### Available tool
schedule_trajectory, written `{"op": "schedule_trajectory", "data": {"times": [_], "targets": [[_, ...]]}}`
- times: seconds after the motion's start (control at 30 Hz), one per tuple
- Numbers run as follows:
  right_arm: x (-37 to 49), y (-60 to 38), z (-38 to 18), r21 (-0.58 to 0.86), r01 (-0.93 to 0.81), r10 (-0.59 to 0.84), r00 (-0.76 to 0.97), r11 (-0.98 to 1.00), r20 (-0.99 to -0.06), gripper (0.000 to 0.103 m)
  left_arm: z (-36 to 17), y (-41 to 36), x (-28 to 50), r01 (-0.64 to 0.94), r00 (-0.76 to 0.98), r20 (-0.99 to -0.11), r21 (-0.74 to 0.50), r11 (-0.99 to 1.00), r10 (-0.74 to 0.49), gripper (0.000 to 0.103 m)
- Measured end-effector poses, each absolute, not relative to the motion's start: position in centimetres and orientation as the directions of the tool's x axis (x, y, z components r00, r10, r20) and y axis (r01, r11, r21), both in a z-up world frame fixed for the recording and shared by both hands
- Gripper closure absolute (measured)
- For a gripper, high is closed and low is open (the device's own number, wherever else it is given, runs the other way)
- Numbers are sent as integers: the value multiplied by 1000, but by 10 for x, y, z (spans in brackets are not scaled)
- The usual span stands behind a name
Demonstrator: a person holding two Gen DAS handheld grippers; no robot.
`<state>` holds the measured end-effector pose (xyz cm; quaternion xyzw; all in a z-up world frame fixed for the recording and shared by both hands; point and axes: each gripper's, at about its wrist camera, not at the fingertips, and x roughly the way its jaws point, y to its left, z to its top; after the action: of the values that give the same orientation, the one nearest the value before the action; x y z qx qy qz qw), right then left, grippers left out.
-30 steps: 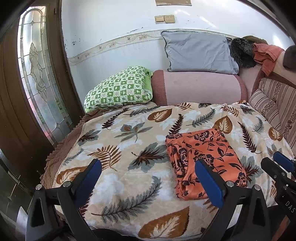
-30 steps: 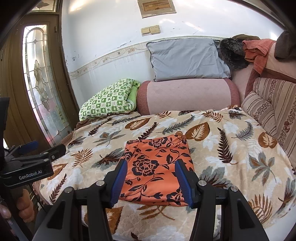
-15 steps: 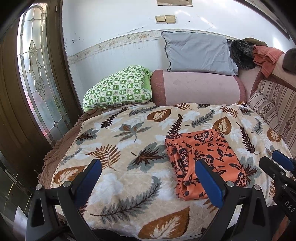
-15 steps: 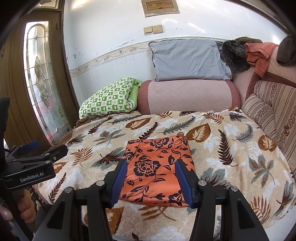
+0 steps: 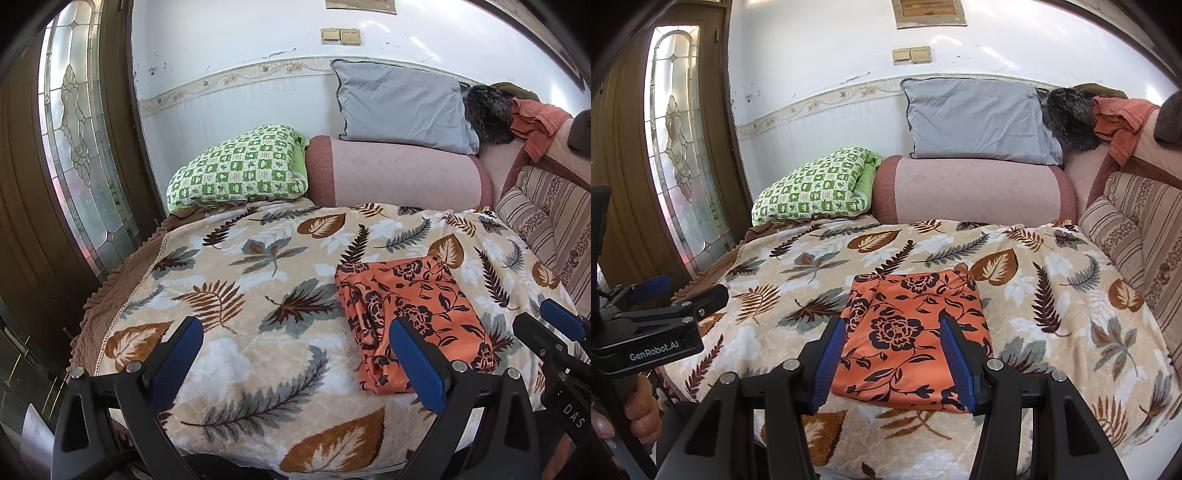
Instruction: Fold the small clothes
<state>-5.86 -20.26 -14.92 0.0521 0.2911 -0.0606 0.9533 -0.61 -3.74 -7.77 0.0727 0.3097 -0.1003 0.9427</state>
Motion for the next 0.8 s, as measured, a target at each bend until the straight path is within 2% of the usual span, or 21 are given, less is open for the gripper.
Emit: {"op": "schedule_trajectory", "data": {"times": [0.8], "targets": [[-29, -197, -142, 40, 103, -62, 823, 994, -565, 46, -73, -40, 17, 241, 787, -592, 41, 970, -171, 3]]}}
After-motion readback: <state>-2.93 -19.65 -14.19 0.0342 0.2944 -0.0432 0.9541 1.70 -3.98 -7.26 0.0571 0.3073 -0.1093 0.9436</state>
